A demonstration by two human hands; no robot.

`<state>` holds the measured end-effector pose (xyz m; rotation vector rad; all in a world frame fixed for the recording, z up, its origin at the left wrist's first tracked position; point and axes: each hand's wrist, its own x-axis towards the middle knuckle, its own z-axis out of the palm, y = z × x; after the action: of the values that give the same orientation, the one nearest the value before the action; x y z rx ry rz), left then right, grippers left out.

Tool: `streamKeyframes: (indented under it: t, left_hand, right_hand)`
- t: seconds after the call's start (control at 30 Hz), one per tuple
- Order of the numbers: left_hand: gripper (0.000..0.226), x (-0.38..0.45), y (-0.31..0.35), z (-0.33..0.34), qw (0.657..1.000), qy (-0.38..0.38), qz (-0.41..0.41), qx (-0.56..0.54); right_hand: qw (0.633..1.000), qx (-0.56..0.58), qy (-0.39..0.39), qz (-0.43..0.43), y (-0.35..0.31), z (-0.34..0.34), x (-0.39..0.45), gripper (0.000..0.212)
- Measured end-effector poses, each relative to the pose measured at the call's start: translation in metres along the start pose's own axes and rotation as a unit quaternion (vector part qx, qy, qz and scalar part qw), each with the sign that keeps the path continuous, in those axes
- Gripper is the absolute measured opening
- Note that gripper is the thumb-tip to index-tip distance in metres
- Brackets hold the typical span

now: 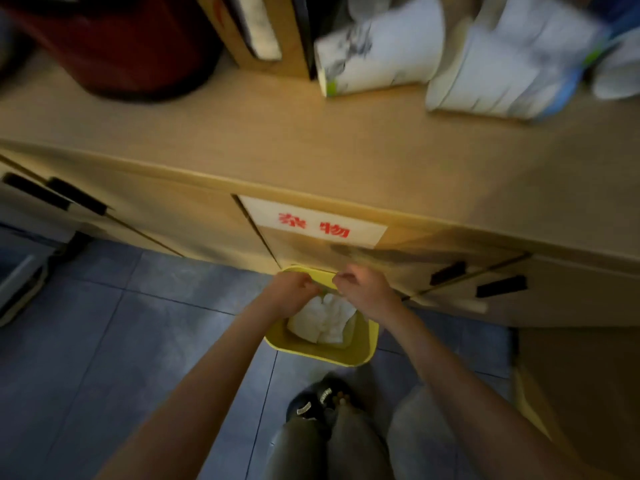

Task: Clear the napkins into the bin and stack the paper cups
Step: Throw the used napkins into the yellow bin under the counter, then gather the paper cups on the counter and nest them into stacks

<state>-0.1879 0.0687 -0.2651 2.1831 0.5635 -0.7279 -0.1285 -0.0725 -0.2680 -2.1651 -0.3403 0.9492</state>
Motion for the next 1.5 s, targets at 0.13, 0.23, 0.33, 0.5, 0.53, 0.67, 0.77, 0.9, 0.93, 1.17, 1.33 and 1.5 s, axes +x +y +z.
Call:
streamKeyframes:
  t: [0.13,0.23,0.33,0.5,0.53,0.67,0.77,0.9,0.93,1.17,1.33,1.5]
  left_hand:
    - [0.033,-0.054,0.064,-0.067,0.995,0.061,0.080,-0.023]
    - [0.031,-0.089,0.112,-0.108,0.988,0.093,0.125,0.006]
    - [0.027,-0.115,0.159,-0.141,0.976,0.133,0.170,0.027]
    - [0.025,-0.138,0.223,-0.178,0.945,0.220,0.231,0.075]
    - [0.025,-0.139,0.233,-0.183,0.936,0.239,0.242,0.086]
    - [0.026,-0.134,0.260,-0.190,0.906,0.294,0.274,0.130]
    - [0.031,-0.118,0.268,-0.187,0.898,0.311,0.269,0.158]
    - [0.039,-0.085,0.270,-0.179,0.900,0.309,0.260,0.164]
    - [0.043,-0.076,0.269,-0.177,0.900,0.308,0.250,0.178]
    - [0.074,-0.018,0.260,-0.157,0.912,0.275,0.134,0.271]
    - [0.084,0.011,0.250,-0.151,0.930,0.239,0.057,0.274]
    - [0.087,0.021,0.242,-0.152,0.958,0.205,0.053,0.192]
  right_hand:
    - [0.997,-0.001,0.054,-0.062,-0.068,-0.059,-0.048,0.016]
    - [0.992,0.011,0.101,-0.078,-0.113,-0.103,-0.082,0.017]
    - [0.985,-0.003,0.141,-0.105,-0.150,-0.144,-0.107,0.017]
    - [0.969,-0.024,0.211,-0.129,-0.191,-0.201,-0.130,0.018]
    - [0.964,-0.035,0.227,-0.131,-0.196,-0.211,-0.132,0.017]
    - [0.941,-0.091,0.291,-0.142,-0.203,-0.245,-0.132,0.021]
    - [0.932,-0.124,0.312,-0.140,-0.192,-0.262,-0.118,0.024]
    - [0.939,-0.154,0.278,-0.131,-0.169,-0.280,-0.085,0.030]
    - [0.941,-0.160,0.270,-0.129,-0.163,-0.283,-0.077,0.032]
    - [0.954,-0.226,0.161,-0.114,-0.133,-0.286,-0.026,0.062]
    - [0.951,-0.270,0.105,-0.105,-0.113,-0.275,-0.007,0.085]
    - [0.939,-0.307,0.126,-0.088,-0.102,-0.265,0.002,0.087]
